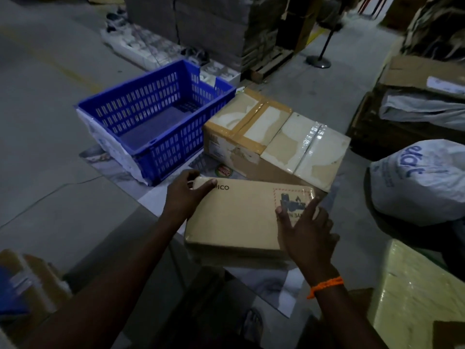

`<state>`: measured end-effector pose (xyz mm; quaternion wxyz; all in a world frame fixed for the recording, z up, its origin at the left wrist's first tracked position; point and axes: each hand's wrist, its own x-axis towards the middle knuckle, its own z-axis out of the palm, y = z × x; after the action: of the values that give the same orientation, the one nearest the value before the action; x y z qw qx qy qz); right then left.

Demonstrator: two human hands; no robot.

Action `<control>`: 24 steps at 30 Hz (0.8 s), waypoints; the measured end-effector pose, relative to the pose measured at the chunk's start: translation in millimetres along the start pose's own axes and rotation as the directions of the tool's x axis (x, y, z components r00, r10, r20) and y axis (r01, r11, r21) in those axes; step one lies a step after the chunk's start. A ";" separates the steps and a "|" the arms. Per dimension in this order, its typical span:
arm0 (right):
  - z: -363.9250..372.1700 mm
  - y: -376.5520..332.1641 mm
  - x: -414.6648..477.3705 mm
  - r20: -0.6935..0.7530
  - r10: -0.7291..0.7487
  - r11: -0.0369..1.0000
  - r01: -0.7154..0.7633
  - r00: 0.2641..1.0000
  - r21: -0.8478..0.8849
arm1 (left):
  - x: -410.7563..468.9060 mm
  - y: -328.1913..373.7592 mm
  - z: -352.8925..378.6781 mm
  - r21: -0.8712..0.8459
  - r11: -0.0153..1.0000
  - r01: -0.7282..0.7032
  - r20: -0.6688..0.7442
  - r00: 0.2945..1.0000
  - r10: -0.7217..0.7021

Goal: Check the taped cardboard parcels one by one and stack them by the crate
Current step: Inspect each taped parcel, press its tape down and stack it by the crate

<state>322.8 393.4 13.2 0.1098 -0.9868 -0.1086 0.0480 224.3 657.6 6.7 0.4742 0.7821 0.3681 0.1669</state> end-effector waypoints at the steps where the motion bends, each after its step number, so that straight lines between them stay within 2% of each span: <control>1: 0.8 -0.4 -0.8 -0.028 -0.017 1.000 0.017 0.999 0.004 | 3.6 4.7 2.6 0.036 0.998 -0.044 0.006 0.999 0.044; 4: 5.9 -4.4 -5.5 -0.120 -0.153 0.988 0.154 0.981 0.000 | -6.4 16.0 11.5 0.231 0.935 -0.271 0.067 0.963 0.263; 6: 11.2 -6.7 -9.6 -0.093 -0.294 0.955 0.295 0.951 0.000 | -29.1 18.1 22.2 0.405 0.798 -0.446 0.249 0.894 0.373; 8: 15.5 -7.4 -11.4 -0.052 -0.420 0.907 0.421 0.906 0.004 | -51.3 11.1 37.1 0.507 0.637 -0.581 0.402 0.813 0.421; 10: 18.3 -6.6 -8.3 -0.020 -0.501 0.865 0.501 0.865 -0.017 | -64.3 3.3 47.2 0.569 0.510 -0.645 0.441 0.763 0.473; 11: 19.5 -7.2 -5.7 -0.004 -0.536 0.844 0.535 0.844 -0.026 | -65.7 0.0 49.3 0.583 0.478 -0.657 0.448 0.751 0.486; 15: 25.5 -13.8 -1.9 0.024 -0.623 0.781 0.624 0.782 -0.018 | -64.9 -4.4 52.8 0.591 0.410 -0.695 0.464 0.708 0.532; 24: 27.6 -17.5 -0.5 0.018 -0.633 0.772 0.633 0.774 -0.050 | -61.5 -5.7 57.5 0.578 0.389 -0.717 0.482 0.685 0.547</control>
<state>315.4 415.7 -9.6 0.0934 -0.8954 -0.4354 0.0056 215.5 578.5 -21.2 0.0554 0.9943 0.0214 0.0888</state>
